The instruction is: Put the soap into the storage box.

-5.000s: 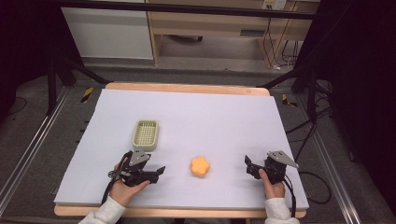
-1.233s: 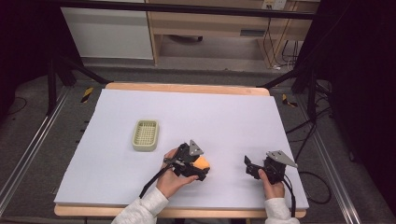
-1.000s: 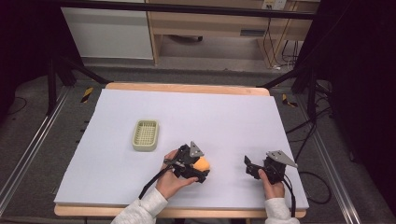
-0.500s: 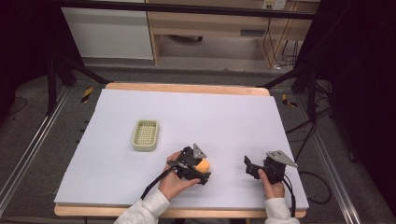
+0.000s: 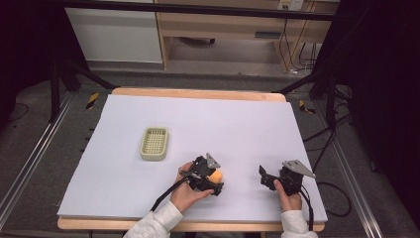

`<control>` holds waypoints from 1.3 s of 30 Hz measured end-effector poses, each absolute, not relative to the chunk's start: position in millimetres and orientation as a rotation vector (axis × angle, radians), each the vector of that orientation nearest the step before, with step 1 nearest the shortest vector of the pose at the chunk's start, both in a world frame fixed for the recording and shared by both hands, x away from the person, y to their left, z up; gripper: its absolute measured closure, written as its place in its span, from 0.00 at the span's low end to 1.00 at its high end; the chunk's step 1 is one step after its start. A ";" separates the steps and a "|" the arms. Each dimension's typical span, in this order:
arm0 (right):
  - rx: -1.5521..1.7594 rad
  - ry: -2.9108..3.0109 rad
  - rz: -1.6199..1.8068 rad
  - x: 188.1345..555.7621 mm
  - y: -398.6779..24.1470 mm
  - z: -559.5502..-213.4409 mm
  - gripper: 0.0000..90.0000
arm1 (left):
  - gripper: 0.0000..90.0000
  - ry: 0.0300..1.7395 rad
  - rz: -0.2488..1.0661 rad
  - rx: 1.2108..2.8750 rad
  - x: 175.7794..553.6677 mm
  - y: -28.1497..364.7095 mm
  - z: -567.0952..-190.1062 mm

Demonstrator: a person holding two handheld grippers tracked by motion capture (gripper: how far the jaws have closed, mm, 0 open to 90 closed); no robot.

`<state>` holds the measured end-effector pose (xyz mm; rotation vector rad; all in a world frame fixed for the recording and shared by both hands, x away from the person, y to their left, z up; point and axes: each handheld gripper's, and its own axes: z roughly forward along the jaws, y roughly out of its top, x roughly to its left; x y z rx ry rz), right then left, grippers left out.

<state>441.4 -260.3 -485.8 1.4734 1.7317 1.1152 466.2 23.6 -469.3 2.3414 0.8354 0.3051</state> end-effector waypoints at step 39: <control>1.477 1.734 1.116 442.0 -260.6 -485.9 0.03 | 0.27 0.867 0.326 2.333 464.0 24.4 -464.4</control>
